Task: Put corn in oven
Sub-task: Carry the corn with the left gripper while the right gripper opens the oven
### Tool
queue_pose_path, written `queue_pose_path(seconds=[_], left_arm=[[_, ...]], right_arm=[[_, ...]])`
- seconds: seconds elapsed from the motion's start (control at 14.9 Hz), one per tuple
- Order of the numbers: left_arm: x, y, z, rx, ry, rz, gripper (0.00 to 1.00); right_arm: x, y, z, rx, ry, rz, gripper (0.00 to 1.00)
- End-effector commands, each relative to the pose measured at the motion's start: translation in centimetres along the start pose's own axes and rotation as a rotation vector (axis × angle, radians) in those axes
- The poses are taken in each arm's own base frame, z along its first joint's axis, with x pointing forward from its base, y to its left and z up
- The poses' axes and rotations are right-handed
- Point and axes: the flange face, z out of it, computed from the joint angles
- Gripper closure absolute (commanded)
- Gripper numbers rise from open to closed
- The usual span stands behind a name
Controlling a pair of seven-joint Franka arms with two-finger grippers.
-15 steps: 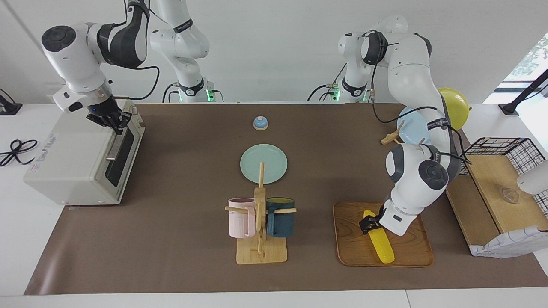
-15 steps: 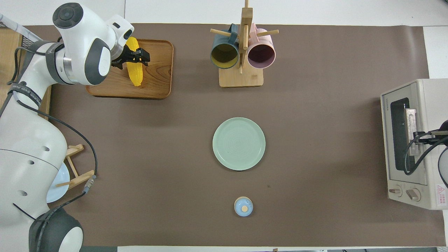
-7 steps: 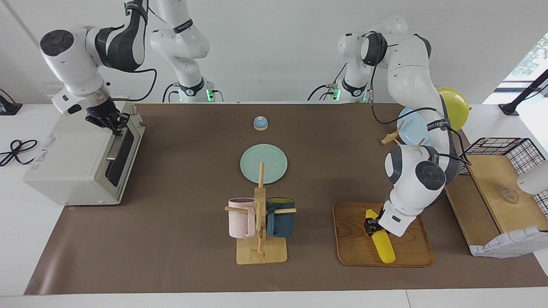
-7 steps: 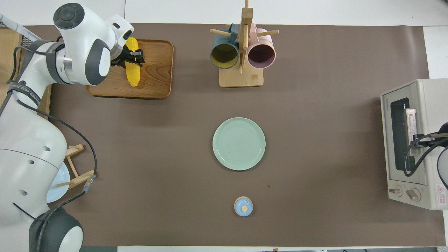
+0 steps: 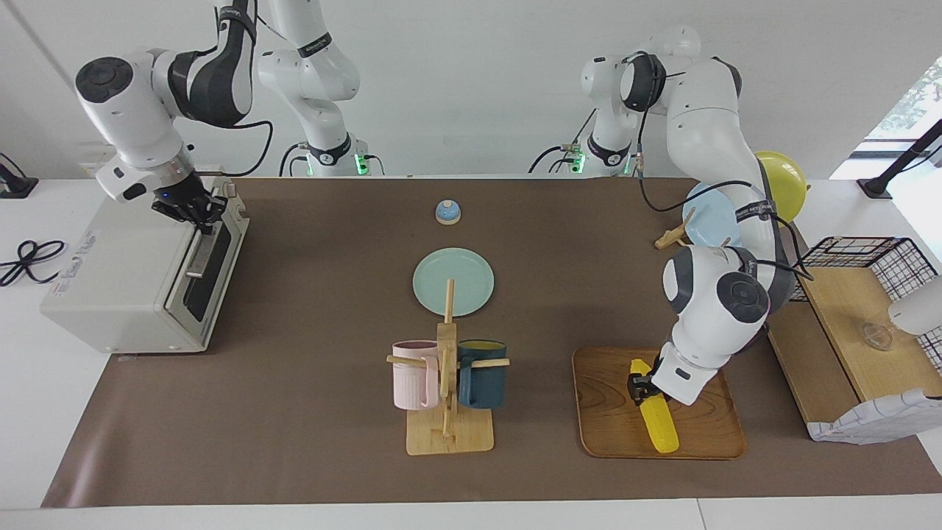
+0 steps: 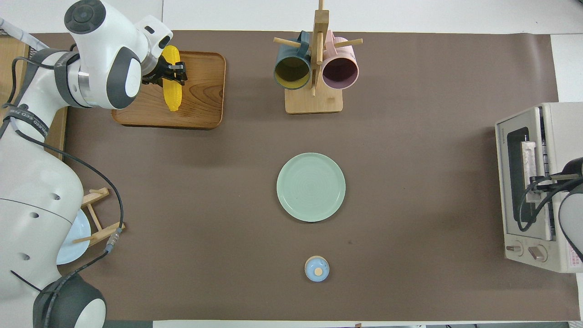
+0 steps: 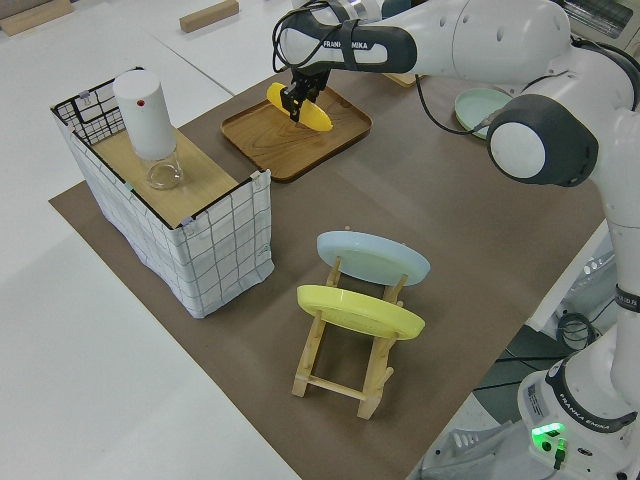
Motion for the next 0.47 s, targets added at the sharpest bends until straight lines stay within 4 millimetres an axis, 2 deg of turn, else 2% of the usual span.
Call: queue_pose_path(seconds=[0.0,0.07,0.2,0.34,0.4], left_arm=[[-3.2,1.4,-6.6,0.003,-0.059,-0.011,1.00],[-4.9,2.3,-8.4,0.006,-0.064,-0.016,1.00],[-8.8,3.9,-11.3,-0.015,-0.073,-0.052,1.00],[-12.4,7.0,-12.5,-0.016,-0.088,-0.070,1.00],[-14.4,8.8,-12.5,-0.008,-0.100,-0.081,1.00]], right_arm=[[2.7,-4.5,4.6,-0.008,0.011,-0.032,1.00],[3.1,-5.7,5.2,-0.009,0.009,-0.044,1.00],[3.8,-6.5,6.8,-0.007,0.020,-0.054,1.00],[4.3,-7.0,9.0,0.002,0.021,-0.058,1.00],[4.3,-7.3,10.2,0.003,0.027,-0.063,1.00]])
